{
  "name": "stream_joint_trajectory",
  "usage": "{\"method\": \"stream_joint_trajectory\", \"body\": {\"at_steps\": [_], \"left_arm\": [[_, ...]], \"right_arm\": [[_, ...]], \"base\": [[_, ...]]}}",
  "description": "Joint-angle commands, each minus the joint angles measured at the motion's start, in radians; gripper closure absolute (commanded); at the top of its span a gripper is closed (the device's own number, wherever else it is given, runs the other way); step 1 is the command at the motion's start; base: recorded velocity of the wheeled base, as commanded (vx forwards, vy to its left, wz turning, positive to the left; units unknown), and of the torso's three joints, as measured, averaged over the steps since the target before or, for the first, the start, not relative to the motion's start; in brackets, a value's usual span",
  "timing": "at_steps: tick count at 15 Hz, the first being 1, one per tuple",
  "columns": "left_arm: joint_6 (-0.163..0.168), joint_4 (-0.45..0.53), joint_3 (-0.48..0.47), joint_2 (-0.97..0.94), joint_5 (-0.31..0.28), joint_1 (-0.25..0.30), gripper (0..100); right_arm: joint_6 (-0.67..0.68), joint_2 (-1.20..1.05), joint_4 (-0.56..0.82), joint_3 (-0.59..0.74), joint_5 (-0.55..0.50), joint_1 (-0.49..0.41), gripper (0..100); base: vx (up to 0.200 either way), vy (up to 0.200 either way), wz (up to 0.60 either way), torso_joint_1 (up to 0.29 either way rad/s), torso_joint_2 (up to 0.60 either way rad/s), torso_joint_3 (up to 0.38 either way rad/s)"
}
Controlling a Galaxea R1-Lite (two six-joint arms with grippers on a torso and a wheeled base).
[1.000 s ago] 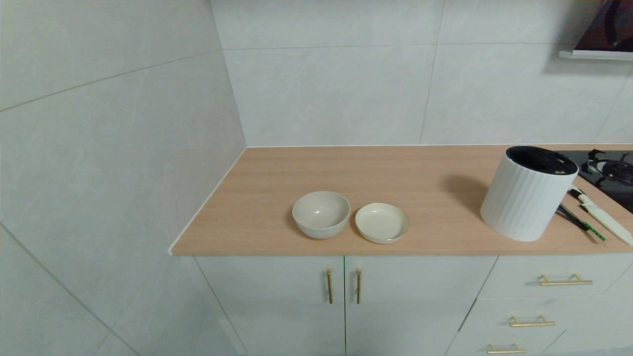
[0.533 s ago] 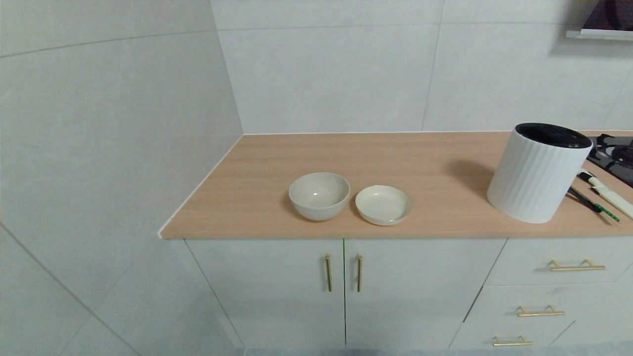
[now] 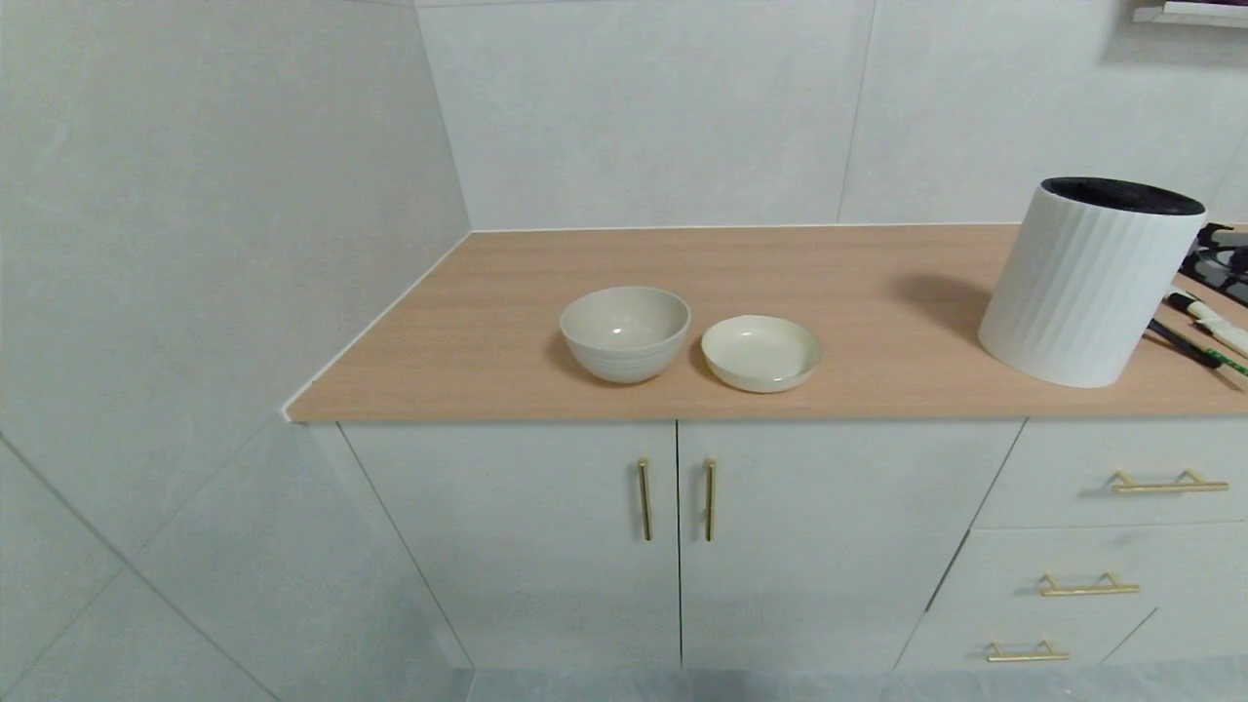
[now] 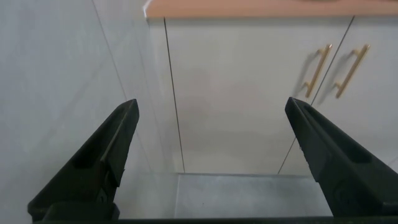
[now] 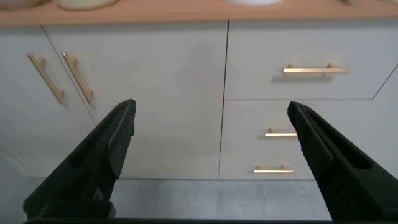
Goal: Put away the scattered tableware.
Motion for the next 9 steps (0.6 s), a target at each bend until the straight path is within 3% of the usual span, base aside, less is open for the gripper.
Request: {"method": "stream_joint_trajectory", "body": {"at_steps": [1, 9], "left_arm": [[0.000, 0.000, 0.000, 0.000, 0.000, 0.000, 0], [0.000, 0.000, 0.000, 0.000, 0.001, 0.000, 0]], "right_arm": [[0.000, 0.001, -0.001, 0.000, 0.000, 0.000, 0], [0.000, 0.001, -0.001, 0.000, 0.000, 0.000, 0]], "base": [[0.000, 0.000, 0.00, -0.217, 0.51, 0.286], [0.000, 0.000, 0.00, -0.192, 0.48, 0.288]]}}
